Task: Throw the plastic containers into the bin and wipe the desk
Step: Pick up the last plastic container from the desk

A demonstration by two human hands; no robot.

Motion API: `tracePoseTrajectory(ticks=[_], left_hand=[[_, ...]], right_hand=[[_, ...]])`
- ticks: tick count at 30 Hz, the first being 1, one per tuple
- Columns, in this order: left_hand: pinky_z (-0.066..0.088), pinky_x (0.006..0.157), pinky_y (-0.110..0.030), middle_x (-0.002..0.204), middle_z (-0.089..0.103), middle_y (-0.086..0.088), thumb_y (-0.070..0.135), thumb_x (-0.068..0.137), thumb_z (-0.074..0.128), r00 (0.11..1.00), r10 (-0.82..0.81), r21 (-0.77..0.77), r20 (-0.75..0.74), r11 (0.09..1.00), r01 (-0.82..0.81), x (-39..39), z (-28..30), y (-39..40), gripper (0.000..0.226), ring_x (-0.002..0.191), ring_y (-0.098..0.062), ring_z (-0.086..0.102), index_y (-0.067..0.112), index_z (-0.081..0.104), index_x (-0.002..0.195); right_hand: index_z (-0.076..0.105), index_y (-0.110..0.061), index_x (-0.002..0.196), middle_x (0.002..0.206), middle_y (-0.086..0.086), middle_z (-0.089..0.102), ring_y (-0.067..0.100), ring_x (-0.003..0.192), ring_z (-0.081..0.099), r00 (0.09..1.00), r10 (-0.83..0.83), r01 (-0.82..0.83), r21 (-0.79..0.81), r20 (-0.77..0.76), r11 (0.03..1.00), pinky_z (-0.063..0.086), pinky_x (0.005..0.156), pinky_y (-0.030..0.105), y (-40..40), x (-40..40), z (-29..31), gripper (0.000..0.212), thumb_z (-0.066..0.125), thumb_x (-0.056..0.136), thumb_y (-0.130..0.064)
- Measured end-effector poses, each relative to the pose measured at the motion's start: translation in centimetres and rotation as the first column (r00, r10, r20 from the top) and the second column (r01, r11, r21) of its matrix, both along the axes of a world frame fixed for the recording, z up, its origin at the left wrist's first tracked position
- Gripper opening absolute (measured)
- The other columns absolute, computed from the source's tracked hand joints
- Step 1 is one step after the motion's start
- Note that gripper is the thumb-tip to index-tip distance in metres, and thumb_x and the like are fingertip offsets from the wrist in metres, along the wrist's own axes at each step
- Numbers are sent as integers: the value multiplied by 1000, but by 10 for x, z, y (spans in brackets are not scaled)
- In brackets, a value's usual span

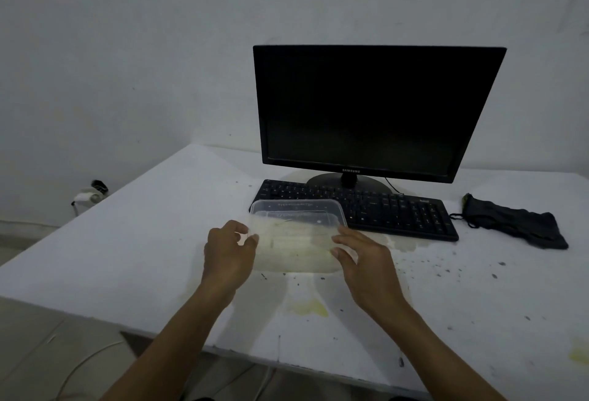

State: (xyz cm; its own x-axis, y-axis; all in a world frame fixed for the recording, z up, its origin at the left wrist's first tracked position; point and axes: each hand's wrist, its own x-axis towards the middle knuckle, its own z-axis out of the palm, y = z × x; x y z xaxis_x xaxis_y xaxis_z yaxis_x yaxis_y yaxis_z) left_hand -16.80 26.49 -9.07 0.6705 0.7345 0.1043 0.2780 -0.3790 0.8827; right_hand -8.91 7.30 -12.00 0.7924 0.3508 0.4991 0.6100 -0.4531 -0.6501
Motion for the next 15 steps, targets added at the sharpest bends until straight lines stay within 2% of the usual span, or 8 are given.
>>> tracePoseTrajectory(ticks=[3,5,7,9,12,15], left_hand=[[39,57,-23,112,53,-8,20,92,55,1000,-8,-14,1,1000,8,1,0,-4,16,91,-22,51,14,54,106],[40,59,-23,108,54,-6,18,93,53,1000,-3,-29,2,1000,3,1,1,-4,16,91,-22,51,13,53,107],[42,66,-27,104,55,-5,16,93,53,1000,-1,-71,7,998,2,0,1,-2,13,91,-24,53,14,53,105],[45,69,-30,102,59,-7,16,92,54,1000,-9,-117,21,993,11,0,-1,1,8,91,-26,57,16,54,100],[47,66,-31,98,62,-10,16,92,54,999,-12,-171,40,985,19,-2,-3,4,8,89,-29,60,15,59,97],[50,66,-34,93,64,-10,15,91,54,998,-3,-193,56,981,14,-4,-5,4,7,82,-27,61,14,61,93]], right_hand=[[68,-8,110,128,1,59,3,112,52,999,-40,40,3,4,999,30,98,11,1,-3,-3,25,64,86,-14],[68,-8,110,127,1,60,3,111,53,999,-36,36,-4,15,999,32,99,13,1,-4,-2,25,64,86,-15],[68,-10,110,126,0,61,9,112,57,999,-32,33,-28,35,999,38,103,22,0,-5,-4,25,64,86,-18],[69,-14,108,126,0,61,14,112,59,997,-45,50,-74,66,996,42,104,37,-2,-7,-6,23,64,87,-21],[72,-16,99,117,2,67,19,101,65,979,-88,119,-158,185,980,49,94,47,-3,-11,-10,19,60,85,-21],[74,-16,92,106,4,71,20,89,69,970,-107,150,-186,220,971,55,83,45,-3,-13,-10,20,60,79,-21]])
